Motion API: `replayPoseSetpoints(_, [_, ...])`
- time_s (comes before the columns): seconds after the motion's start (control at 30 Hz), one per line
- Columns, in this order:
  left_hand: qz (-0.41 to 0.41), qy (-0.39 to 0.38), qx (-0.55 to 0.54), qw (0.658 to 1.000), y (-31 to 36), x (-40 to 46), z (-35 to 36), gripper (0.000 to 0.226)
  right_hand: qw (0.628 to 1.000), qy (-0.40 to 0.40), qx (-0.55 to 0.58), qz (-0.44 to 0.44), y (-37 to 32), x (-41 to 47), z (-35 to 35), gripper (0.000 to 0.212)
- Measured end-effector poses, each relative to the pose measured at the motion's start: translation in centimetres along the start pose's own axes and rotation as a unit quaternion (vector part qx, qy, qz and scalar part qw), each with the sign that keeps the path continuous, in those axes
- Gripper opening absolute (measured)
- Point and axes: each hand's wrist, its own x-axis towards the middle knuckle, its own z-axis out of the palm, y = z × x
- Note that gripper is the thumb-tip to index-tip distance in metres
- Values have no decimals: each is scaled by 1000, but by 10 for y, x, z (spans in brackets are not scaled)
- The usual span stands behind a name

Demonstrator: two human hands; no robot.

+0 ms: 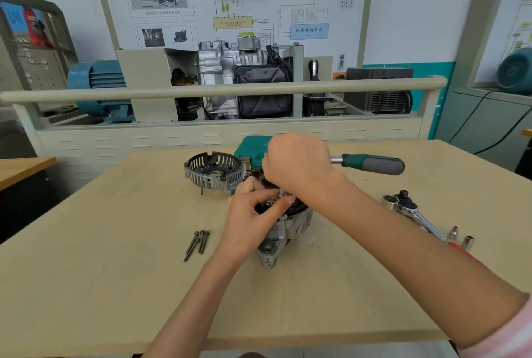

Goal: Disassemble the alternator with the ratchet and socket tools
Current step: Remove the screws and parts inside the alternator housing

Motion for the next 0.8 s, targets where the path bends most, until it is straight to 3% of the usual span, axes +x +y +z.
replayPoseSetpoints(0.17, [-7,-47,12,999,3,-1,-8,13,987,22,11,-160,7,1,-5,35])
replayPoseSetpoints(0.27, [-2,-53,7,999,3,-1,-9,14,980,18,26,-198,7,0,-7,40])
replayPoseSetpoints(0.43, [8,-38,-15,999,0,0,-6,17,985,26,35,-167,7,1,-5,35])
replayPoseSetpoints(0.5, [7,-19,-27,999,2,0,-4,2,991,26,27,-129,6,0,-4,28])
replayPoseSetpoints(0.57, [5,7,-26,1000,0,0,0,15,997,21,15,-74,4,-1,-3,23])
replayPoseSetpoints(0.67, [-7,29,-17,999,1,0,3,14,1000,8,4,-8,3,-2,-2,19])
replayPoseSetpoints(0.8, [-2,-2,-16,1000,0,-2,-2,9,999,8,3,-47,4,-3,-3,17])
